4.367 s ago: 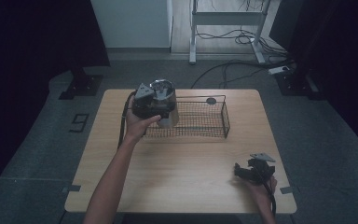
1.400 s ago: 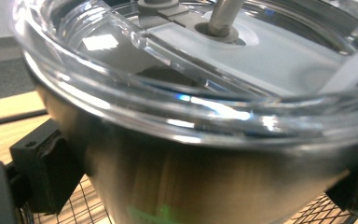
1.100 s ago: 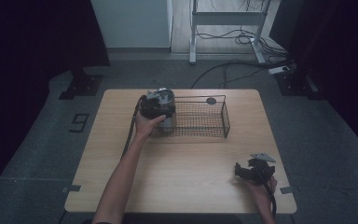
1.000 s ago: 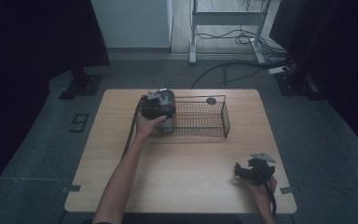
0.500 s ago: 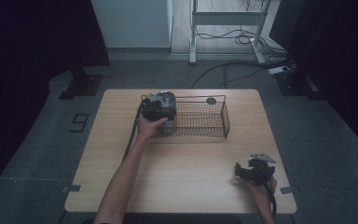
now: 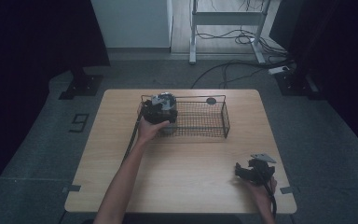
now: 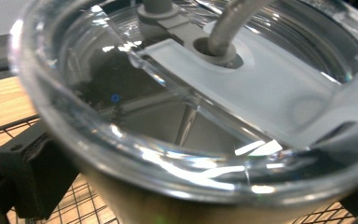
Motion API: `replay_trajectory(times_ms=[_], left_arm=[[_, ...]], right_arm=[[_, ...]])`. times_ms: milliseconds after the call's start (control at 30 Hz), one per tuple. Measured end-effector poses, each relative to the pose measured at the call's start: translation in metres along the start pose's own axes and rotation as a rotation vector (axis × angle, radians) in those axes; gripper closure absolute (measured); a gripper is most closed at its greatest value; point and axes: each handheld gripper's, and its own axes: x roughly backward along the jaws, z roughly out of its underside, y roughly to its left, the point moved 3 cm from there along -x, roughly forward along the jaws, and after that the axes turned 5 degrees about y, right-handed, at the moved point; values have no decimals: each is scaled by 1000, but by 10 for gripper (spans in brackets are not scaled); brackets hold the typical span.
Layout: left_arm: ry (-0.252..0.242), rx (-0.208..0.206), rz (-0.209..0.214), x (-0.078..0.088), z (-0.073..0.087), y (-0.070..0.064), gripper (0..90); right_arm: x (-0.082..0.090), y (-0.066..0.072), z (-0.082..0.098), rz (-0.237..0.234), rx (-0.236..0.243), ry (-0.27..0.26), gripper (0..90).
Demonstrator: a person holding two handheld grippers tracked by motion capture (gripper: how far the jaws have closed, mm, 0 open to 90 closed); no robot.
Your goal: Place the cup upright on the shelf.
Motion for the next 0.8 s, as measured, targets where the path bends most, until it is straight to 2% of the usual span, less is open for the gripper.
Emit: replay_trajectory(times_ms=[100,300,533,567,800], left_arm=[[-13,5,-8,6,0,1,0],[-24,-12,-20,20,-1,1,0],[-45,-19,12,43,2,2,0],[-56,-21,16,51,2,2,0],[-46,-28,17,68,11,2,0]], right_arm=[[0,0,0,0,1,0,53],[0,0,0,0,1,0,52],[0,0,0,0,1,0,53],[0,0,0,0,1,0,52],[0,0,0,0,0,0,52]])
